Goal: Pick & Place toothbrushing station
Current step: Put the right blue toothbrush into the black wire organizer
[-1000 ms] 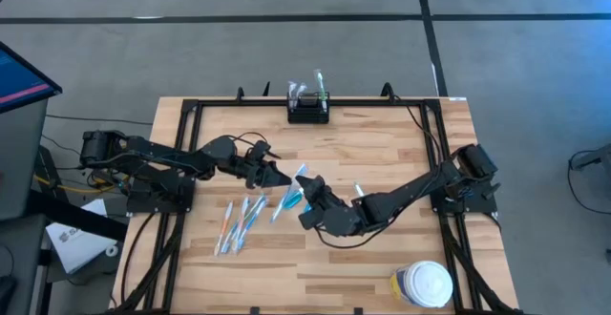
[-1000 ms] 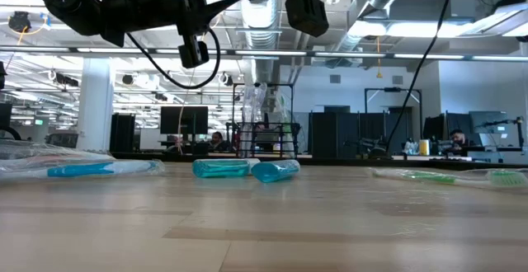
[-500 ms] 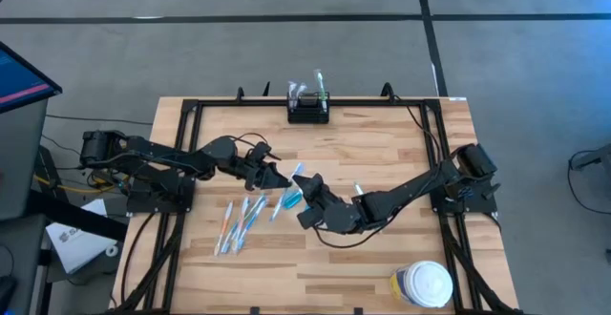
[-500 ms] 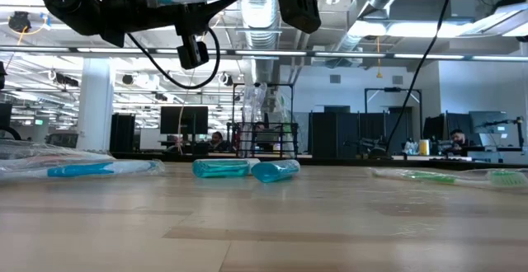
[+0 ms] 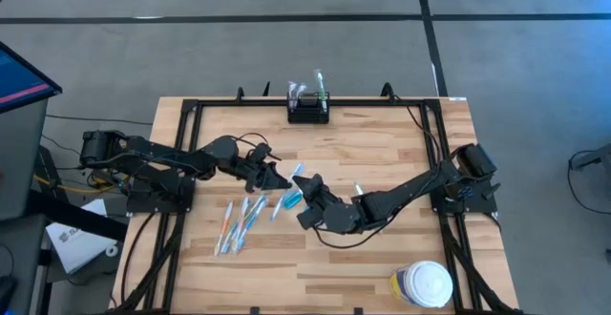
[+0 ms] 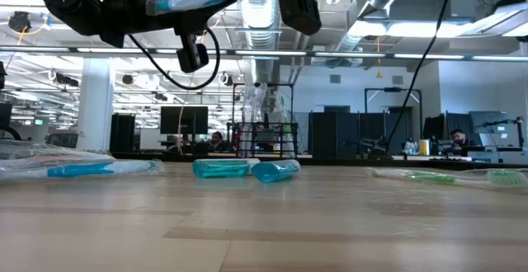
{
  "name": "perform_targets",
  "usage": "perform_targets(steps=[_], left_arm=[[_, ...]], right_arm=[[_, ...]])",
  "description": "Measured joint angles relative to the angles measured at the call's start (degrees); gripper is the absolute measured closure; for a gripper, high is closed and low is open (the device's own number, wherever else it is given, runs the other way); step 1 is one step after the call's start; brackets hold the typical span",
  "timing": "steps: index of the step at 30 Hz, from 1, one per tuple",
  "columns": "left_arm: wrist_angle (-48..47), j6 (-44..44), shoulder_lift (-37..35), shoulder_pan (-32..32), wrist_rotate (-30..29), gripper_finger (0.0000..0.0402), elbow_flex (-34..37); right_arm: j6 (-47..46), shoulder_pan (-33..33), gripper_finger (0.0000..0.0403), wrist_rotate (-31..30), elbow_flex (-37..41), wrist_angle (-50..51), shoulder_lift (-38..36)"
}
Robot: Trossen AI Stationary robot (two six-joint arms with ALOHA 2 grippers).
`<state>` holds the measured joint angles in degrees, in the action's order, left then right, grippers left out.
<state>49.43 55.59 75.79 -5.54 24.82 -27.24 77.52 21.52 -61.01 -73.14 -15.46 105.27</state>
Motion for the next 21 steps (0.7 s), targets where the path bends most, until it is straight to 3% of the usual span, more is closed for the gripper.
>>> perform_targets(steps=[21], left_arm=[[-0.6,-8.9,-1.2,-5.6,0.2,0.0382,0.0]], right_arm=[[-6.2,0.1,0.0403,-2.8,0.0,3.9,-0.1]])
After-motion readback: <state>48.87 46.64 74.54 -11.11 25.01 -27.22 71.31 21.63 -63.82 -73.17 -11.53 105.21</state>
